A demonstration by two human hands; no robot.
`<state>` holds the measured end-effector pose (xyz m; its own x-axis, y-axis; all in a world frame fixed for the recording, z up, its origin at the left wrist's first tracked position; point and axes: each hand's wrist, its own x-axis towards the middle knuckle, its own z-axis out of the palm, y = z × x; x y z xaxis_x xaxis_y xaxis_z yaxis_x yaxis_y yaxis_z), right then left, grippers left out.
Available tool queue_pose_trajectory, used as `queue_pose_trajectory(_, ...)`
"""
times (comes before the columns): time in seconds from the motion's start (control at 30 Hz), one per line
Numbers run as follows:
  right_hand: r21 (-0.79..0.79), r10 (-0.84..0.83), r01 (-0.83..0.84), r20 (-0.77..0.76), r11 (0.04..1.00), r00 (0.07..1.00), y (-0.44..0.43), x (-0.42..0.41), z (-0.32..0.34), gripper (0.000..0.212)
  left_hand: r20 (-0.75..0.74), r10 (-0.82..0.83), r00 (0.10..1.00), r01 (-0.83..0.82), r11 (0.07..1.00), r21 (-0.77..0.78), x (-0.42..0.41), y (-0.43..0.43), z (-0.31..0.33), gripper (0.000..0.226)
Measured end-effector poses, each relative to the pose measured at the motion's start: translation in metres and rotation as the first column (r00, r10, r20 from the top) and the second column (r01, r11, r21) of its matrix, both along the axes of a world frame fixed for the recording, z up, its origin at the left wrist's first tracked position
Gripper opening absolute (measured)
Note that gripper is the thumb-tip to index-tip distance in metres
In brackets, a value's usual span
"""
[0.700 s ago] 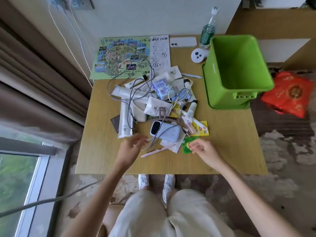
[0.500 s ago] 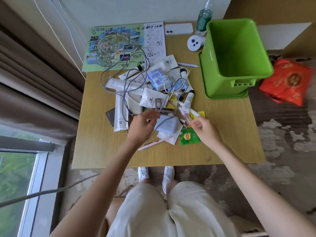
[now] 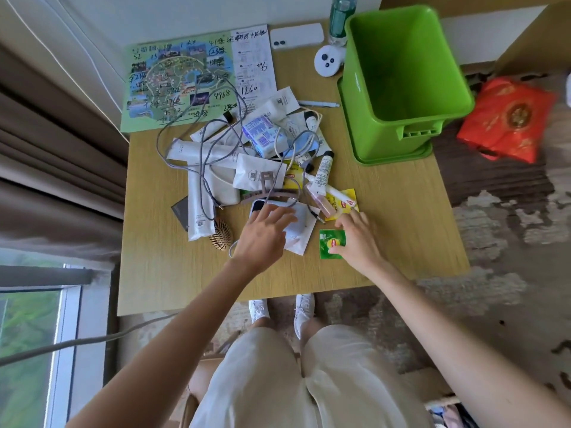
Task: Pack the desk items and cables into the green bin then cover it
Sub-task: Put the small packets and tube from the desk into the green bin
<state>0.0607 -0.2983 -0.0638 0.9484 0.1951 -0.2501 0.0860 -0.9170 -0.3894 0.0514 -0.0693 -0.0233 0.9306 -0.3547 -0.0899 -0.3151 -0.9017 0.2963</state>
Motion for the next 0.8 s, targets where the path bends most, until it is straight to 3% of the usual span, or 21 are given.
queue_pose_trajectory(0.1,-0.052,-0.059,0.056,-0.071,0.997,0.996,-0.006,0.0,-0.002,0.045,0.043,-0.019,0.999,0.017,0.999,0.037,-0.004,0.007,0.001,0.046)
queue_pose_trajectory(0.23,0.135,-0.119,0.149,-0.208,0.979,0.971,-0.013,0.001,-0.001,0.025,0.088,0.012,0.996,-0.016,0.999,0.039,-0.002,0.005,0.001,0.039)
queue_pose_trajectory(0.43,0.225,-0.159,0.193,-0.161,0.955,0.974,-0.022,0.019,0.014,0.021,0.045,0.112,0.993,-0.114,0.991,0.067,0.021,-0.03,0.004,0.033)
queue_pose_trajectory(0.6,0.103,-0.089,0.091,-0.025,0.991,0.996,-0.023,0.048,0.023,0.018,-0.06,0.223,0.973,-0.198,0.94,0.277,0.042,-0.055,0.002,0.049)
queue_pose_trajectory(0.8,0.104,0.048,-0.038,-0.099,0.994,0.994,-0.018,0.074,0.024,0.016,-0.144,0.266,0.953,-0.188,0.893,0.408,0.047,-0.068,0.002,0.059)
